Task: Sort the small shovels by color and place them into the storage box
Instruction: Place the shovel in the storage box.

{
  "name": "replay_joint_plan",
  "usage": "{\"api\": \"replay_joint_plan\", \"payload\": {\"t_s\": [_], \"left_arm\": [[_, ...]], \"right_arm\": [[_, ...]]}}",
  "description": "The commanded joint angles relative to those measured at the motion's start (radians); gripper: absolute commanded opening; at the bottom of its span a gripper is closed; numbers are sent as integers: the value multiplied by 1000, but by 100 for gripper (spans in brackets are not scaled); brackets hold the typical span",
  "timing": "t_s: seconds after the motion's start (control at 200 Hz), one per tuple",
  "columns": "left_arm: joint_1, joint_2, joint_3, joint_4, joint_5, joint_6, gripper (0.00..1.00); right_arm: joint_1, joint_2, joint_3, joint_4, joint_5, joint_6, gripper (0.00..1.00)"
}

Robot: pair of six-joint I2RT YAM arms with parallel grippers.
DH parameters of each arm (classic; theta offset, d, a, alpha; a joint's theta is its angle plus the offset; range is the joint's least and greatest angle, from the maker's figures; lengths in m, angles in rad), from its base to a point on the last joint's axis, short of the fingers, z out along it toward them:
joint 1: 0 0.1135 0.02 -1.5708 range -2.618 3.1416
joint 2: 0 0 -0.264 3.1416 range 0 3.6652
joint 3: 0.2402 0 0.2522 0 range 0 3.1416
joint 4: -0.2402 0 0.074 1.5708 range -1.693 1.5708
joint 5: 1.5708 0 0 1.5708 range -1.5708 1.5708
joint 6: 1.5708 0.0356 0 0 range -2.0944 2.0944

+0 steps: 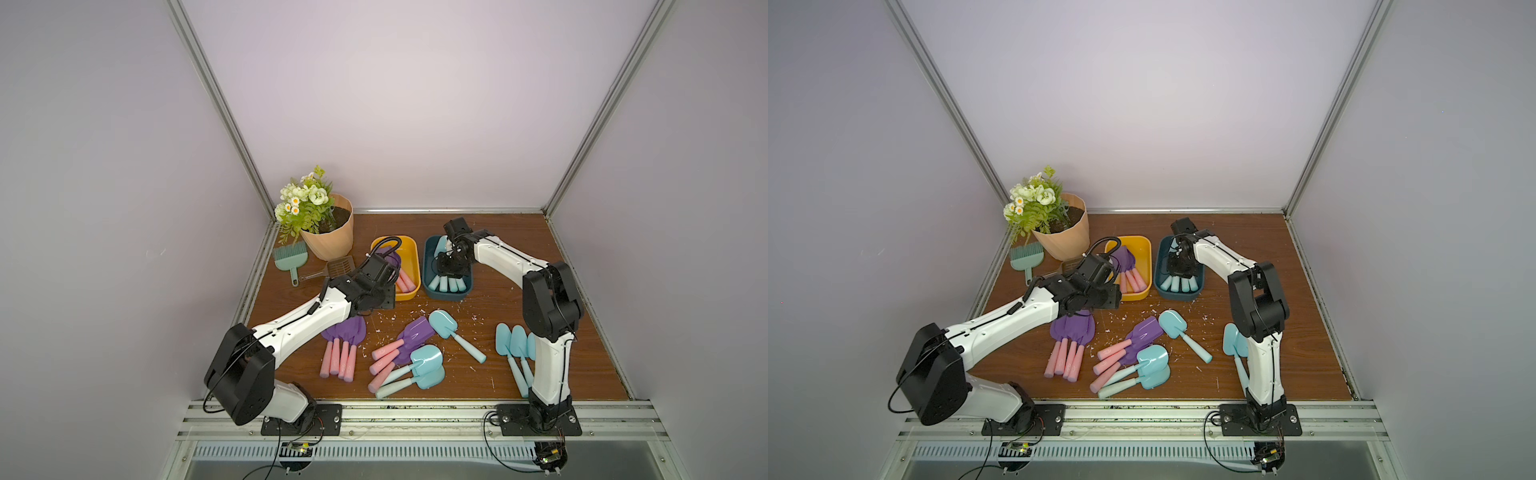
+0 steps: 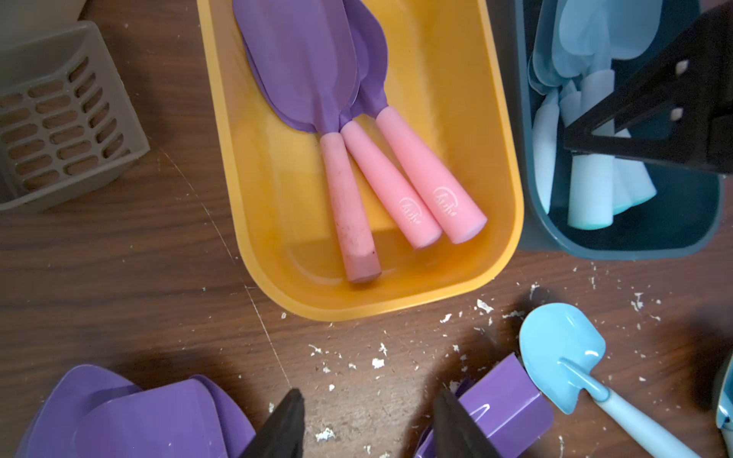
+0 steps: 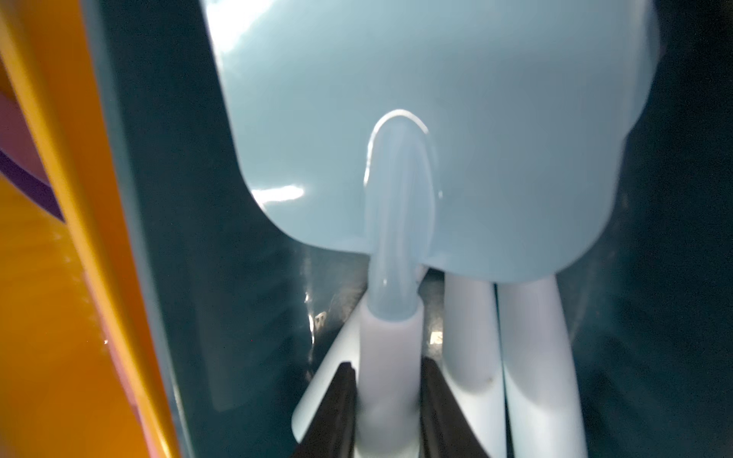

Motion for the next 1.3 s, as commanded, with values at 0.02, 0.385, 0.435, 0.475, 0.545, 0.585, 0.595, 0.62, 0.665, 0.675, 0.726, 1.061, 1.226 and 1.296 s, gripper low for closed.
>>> {"api": "replay_joint_plan", "payload": {"t_s": [0.02,0.385,0.435,0.475,0.545,0.585,0.595,0.62,0.665,0.675,0.726,1.061,1.226,1.296], "left_arm": [[10,-19,-12,-49,41,53,56],[5,-27,-76,-74,229,142,59],[1,-25,-84,-83,260,160,59],[-5,-22,-86,-97,282,175,59],[-24,-17,-89,-123,296,198,59],[-35,-13,-92,-134,304,208,59],[-39,-11,-93,-135,307,211,59],[-47,-6,-96,-139,314,215,59],[-60,5,-101,-143,328,220,59],[-64,7,-103,-144,331,220,59],[-78,20,-108,-145,342,220,59],[-94,86,-148,-144,356,211,55],[-97,103,-163,-143,346,210,52],[-97,106,-164,-143,329,208,48]], "right_arm": [[-1,-30,22,-10,27,-6,41],[0,-221,-54,-12,174,-2,44],[0,-241,-70,-12,167,1,44],[0,-257,-86,-12,161,4,44],[0,-280,-113,-2,152,10,44],[0,-287,-124,-2,148,13,44],[0,-289,-127,-1,146,13,44],[-1,-292,-133,-1,143,14,44],[0,-298,-141,0,141,16,44],[0,-298,-143,0,141,17,44],[0,-304,-151,1,141,18,44],[-1,-328,-182,5,143,25,44],[-1,-343,-212,17,141,35,44],[-1,-352,-229,27,141,38,44]]}}
